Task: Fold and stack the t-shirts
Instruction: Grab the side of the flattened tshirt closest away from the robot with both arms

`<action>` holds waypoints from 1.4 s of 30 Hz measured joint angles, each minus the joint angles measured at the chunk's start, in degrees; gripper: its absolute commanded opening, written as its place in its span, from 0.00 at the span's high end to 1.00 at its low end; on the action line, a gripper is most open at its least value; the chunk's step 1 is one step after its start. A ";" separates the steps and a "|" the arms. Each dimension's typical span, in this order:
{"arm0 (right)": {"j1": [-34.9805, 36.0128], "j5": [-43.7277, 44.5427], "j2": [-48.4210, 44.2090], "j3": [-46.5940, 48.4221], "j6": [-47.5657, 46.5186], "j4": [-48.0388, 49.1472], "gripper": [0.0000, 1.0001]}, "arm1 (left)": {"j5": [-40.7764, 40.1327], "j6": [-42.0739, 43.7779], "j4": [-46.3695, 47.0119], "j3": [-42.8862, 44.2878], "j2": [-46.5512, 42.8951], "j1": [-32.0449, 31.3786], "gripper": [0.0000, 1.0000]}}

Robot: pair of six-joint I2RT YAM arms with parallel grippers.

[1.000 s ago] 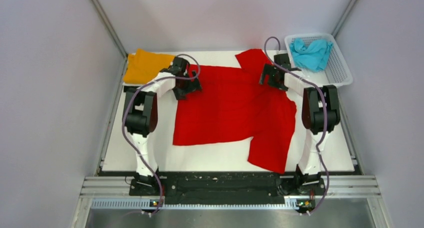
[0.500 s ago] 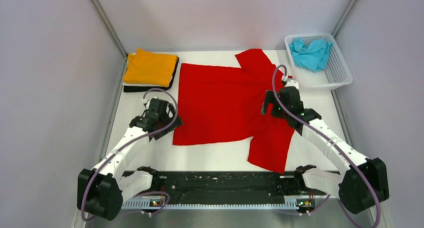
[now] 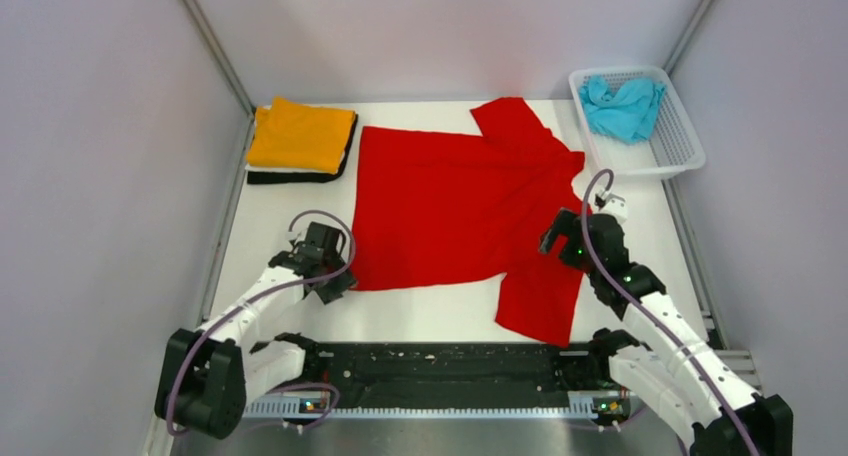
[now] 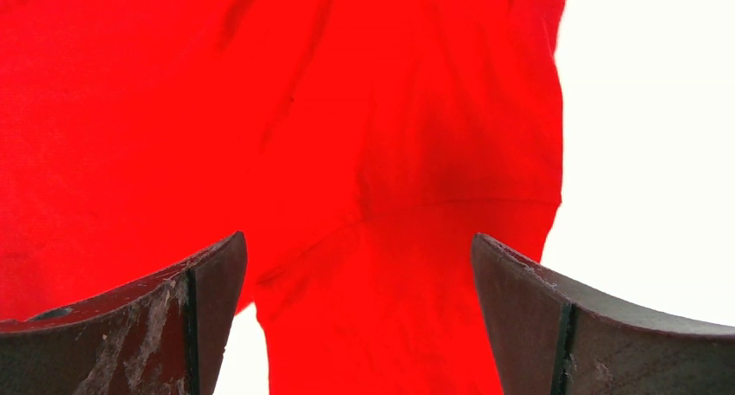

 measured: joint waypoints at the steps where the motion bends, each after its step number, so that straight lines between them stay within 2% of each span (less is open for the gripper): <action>1: 0.00 -0.02 0.11 -0.20 0.04 0.00 0.01 | 0.76 -0.17 0.79 0.00 1.60 0.00 0.57; 8: 0.00 -0.04 4.02 -0.22 0.31 -2.56 0.01 | 2.82 -0.13 3.26 0.87 5.42 -0.33 0.59; 9: 0.00 -0.20 4.76 -0.22 0.31 -2.75 0.02 | 2.82 -0.13 3.32 0.94 5.77 -0.39 0.65; 10: 0.00 -0.44 5.46 -0.20 0.28 -2.91 0.02 | 2.84 -0.15 3.56 1.03 6.16 -0.42 0.79; 11: 0.00 -0.66 5.99 -0.17 0.24 -3.02 0.02 | 2.91 -0.24 3.89 1.25 6.62 -0.46 0.98; 12: 0.00 -1.29 7.10 -0.17 0.22 -3.32 0.02 | 3.28 -0.15 5.40 2.03 8.50 -0.50 1.00; 21: 0.04 -0.28 7.96 2.67 -0.81 -9.20 0.09 | 3.23 0.28 7.41 1.18 7.61 -1.11 1.00; 25: 2.60 -0.20 9.70 5.27 -0.22 -12.90 0.10 | 2.32 0.33 6.82 0.63 6.38 -1.16 1.00; 33: 20.06 -1.22 11.96 5.92 9.01 -22.21 0.13 | 1.95 0.52 5.22 -1.29 1.33 -1.16 1.00; 42: 32.83 -2.01 17.57 5.03 24.20 -28.72 0.24 | -0.24 0.92 3.54 -1.51 -1.62 -1.16 1.00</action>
